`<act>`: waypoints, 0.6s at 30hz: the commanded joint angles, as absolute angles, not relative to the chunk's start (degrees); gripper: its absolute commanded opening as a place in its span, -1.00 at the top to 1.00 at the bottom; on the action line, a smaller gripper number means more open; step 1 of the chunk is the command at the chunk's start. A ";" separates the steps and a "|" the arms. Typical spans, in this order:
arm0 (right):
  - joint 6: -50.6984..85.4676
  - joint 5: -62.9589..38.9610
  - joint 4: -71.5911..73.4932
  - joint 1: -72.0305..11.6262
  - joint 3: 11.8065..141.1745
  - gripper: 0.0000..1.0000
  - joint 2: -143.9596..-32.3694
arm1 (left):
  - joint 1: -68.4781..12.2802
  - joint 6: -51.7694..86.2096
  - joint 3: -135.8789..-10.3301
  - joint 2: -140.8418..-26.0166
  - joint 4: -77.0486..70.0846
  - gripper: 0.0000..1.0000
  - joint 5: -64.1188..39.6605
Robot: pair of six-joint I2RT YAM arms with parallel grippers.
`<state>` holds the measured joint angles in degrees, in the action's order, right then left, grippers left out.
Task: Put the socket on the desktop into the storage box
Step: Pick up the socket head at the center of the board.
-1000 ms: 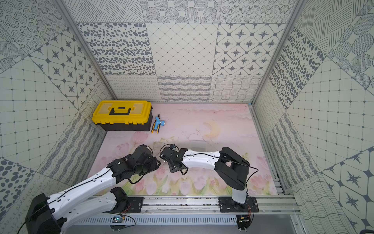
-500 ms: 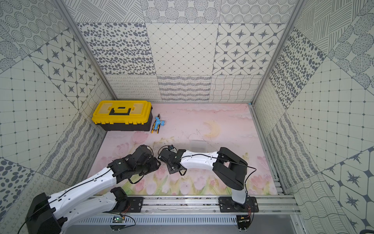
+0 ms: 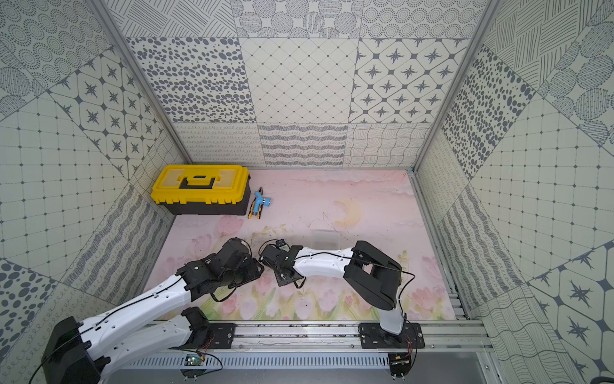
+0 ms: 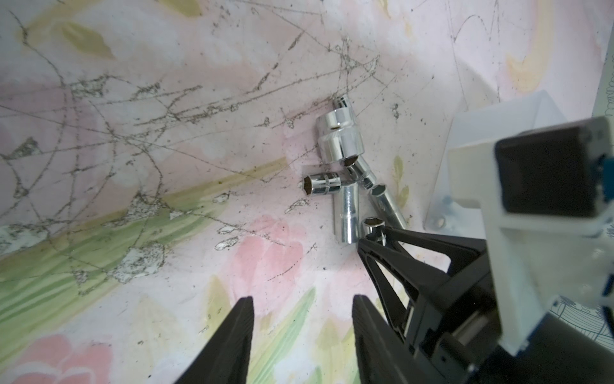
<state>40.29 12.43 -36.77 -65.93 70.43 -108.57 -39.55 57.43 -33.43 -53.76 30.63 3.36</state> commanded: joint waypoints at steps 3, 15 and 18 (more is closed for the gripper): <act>41.02 12.59 -35.91 -66.49 70.68 0.44 -109.05 | -39.29 57.92 -33.40 -53.68 29.36 -0.06 2.94; 38.86 16.27 -31.31 -70.29 65.78 0.77 -99.80 | -38.86 56.07 -37.56 -53.34 29.26 -0.14 -1.63; 37.08 17.80 -28.17 -71.92 63.50 0.80 -94.61 | -38.28 54.60 -40.74 -52.65 30.38 -0.17 -3.38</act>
